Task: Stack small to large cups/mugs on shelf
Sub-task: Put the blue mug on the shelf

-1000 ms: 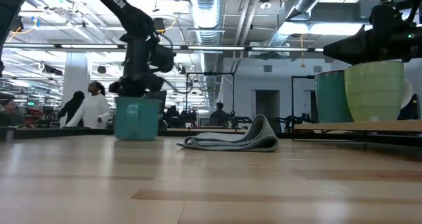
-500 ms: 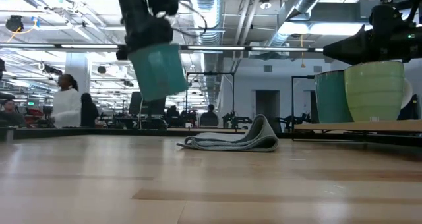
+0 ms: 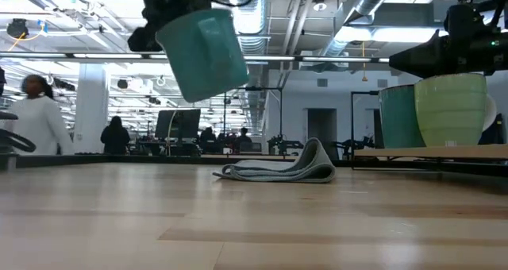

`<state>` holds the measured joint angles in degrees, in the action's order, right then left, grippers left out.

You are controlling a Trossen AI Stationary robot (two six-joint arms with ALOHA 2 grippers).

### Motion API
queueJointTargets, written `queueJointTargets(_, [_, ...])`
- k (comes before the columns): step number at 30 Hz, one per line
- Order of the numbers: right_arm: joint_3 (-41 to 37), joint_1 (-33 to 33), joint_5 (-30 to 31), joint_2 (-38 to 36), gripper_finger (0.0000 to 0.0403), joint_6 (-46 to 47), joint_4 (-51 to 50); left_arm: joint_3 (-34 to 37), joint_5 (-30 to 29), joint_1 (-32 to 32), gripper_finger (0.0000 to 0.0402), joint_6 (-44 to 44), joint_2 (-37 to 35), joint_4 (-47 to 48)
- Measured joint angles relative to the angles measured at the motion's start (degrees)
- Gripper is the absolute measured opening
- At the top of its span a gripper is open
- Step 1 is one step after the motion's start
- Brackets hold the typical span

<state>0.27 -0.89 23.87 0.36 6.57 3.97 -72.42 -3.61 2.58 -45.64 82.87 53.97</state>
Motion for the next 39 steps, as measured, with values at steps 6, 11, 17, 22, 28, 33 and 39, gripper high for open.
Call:
queueJointTargets(6, [0.00,0.02,-1.38,0.00,0.0093,1.09,-0.07,0.00,-2.96,-4.69,0.0011,-10.04,0.39,-1.40])
queueJointTargets(11, [0.00,0.13,-2.91,0.00,0.0093,1.09,-0.14,-0.02,-5.46,-7.74,0.0011,-16.87,0.98,-2.07])
queueJointTargets(17, [0.00,0.13,-5.17,0.00,0.0093,1.94,-0.48,-0.07,-8.46,-9.78,0.0011,-23.99,2.13,-2.04])
queueJointTargets(22, [-0.02,0.13,-7.34,0.00,0.0093,2.49,-0.64,-0.09,-9.08,-10.65,0.0011,-28.80,4.83,-3.37])
queueJointTargets(28, [-0.02,0.13,-7.55,0.38,0.0093,2.49,-0.68,-0.09,-8.13,-12.46,0.0011,-29.70,9.61,-9.73])
queueJointTargets(33, [0.00,0.13,-7.57,1.42,0.0093,2.49,-0.81,-0.09,-7.87,-14.11,0.0011,-30.83,11.17,-14.53])
queueJointTargets(39, [-0.01,0.13,-7.58,3.62,0.0093,2.48,-0.76,-0.11,-7.06,-17.00,0.0011,-34.27,11.04,-14.55])
